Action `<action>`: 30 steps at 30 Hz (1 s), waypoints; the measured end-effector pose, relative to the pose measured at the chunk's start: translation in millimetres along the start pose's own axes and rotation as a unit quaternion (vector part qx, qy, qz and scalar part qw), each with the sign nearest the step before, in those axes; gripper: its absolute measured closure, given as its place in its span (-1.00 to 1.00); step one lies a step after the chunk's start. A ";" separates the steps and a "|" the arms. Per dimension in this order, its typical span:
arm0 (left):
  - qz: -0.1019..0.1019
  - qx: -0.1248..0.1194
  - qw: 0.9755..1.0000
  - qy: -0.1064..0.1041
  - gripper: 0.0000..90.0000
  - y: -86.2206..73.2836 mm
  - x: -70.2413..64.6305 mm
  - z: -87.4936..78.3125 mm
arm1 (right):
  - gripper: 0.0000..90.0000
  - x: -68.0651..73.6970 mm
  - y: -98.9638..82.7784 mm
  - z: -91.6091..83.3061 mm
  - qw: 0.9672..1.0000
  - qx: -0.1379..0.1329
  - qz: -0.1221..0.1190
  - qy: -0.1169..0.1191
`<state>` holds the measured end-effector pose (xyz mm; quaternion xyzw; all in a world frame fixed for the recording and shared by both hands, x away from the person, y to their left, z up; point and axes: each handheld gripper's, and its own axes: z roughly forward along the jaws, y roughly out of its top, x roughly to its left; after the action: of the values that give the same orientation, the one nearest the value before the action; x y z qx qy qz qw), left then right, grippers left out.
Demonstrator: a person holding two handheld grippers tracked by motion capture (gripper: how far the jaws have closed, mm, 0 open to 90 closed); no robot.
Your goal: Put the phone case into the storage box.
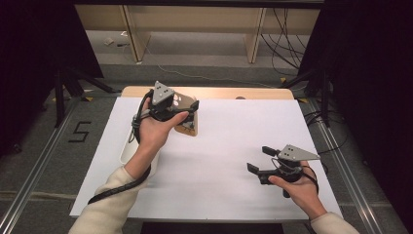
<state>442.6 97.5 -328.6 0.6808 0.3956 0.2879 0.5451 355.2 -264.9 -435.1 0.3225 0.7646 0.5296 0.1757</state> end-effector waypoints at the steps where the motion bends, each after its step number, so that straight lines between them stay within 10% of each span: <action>1: 0.000 0.000 1.000 0.000 -0.76 0.1 0.7 0.0 | -0.70 0.1 0.0 0.1 1.000 0.000 -0.001 0.001; 30: 0.000 -0.005 0.999 0.032 -0.76 4.8 19.6 -7.1 | -0.68 -0.3 -0.7 0.6 1.000 0.001 0.001 0.003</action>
<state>448.1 117.5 -323.0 0.6683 0.4116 0.3114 0.5356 355.6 -264.9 -436.0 0.3219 0.7653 0.5301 0.1722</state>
